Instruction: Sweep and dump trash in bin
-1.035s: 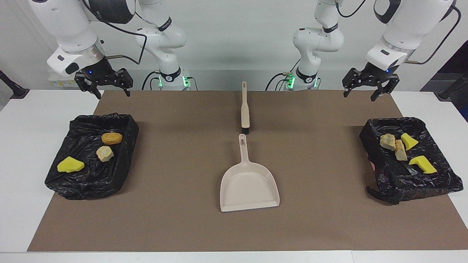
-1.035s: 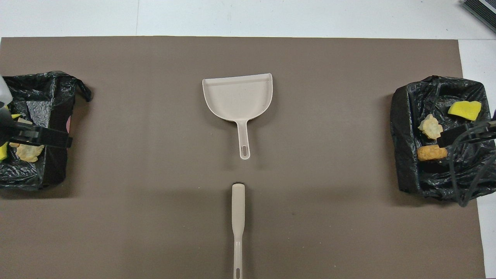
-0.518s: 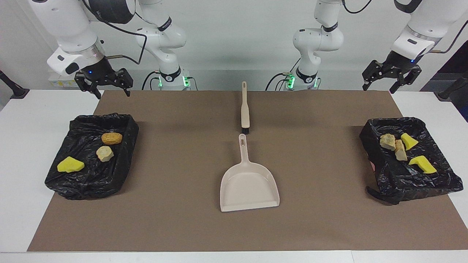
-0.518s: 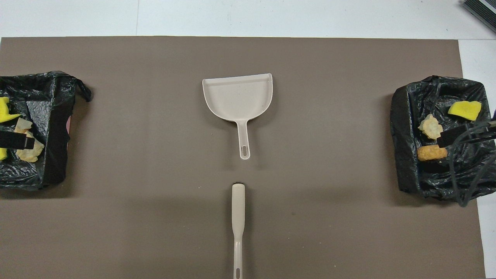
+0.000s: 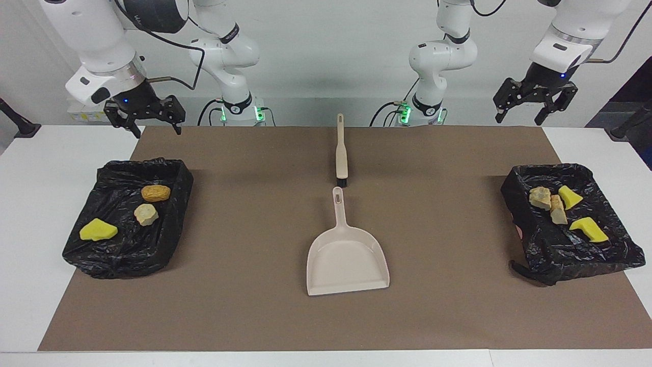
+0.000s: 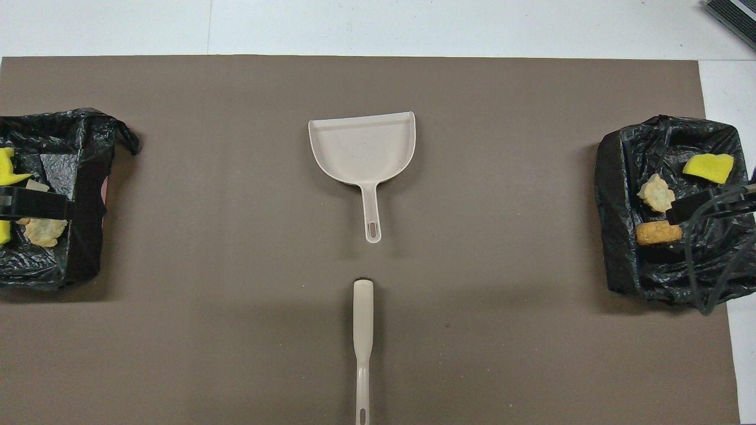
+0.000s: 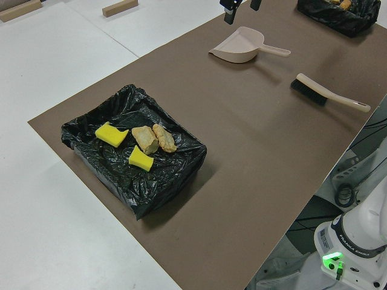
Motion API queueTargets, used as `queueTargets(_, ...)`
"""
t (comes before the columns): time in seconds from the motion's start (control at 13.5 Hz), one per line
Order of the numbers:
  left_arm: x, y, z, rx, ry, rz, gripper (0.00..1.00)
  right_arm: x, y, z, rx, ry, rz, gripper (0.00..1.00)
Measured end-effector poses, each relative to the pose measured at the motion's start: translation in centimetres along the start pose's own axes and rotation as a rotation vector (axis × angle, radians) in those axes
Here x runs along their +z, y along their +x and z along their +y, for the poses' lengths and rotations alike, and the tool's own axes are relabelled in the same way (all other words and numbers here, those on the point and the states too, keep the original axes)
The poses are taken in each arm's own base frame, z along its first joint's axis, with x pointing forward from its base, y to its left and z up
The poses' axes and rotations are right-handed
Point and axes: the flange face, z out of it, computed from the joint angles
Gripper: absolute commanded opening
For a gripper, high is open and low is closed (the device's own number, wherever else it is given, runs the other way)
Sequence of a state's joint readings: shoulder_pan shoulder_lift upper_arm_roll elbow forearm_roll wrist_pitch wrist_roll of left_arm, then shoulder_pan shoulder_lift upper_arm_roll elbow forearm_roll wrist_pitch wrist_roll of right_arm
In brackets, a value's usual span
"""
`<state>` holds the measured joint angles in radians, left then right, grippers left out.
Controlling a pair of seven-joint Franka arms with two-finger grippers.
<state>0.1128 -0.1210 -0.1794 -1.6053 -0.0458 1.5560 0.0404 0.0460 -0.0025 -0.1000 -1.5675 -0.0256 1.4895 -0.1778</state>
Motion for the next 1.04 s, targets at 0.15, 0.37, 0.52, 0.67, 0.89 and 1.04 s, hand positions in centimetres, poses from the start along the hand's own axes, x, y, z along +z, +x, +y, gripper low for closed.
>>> queueTargets(0.15,0.0,-0.3,0.8,-0.014,0.000,-0.023,1.00,0.0,0.0,0.0,0.000,0.000,0.000,1.00)
queueTargets(0.37,-0.8,-0.9,0.5,-0.021,0.002,-0.022,1.00,0.0,0.0,0.0,0.000,0.000,0.000,1.00)
queueTargets(0.52,-1.8,-1.6,0.5,-0.028,0.004,-0.025,1.00,0.0,0.0,0.0,0.000,0.000,0.000,1.00)
queueTargets(0.67,-3.4,-3.1,0.4,-0.032,0.004,-0.077,1.00,0.0,0.0,0.0,0.000,0.000,0.000,1.00)
queueTargets(0.89,-5.5,-4.5,1.2,-0.022,0.011,-0.060,1.00,0.0,0.0,0.0,0.000,0.000,0.000,1.00)
queueTargets(1.04,-5.9,-5.1,1.5,-0.019,0.014,-0.059,1.00,0.0,0.0,0.0,0.000,0.000,0.000,1.00)
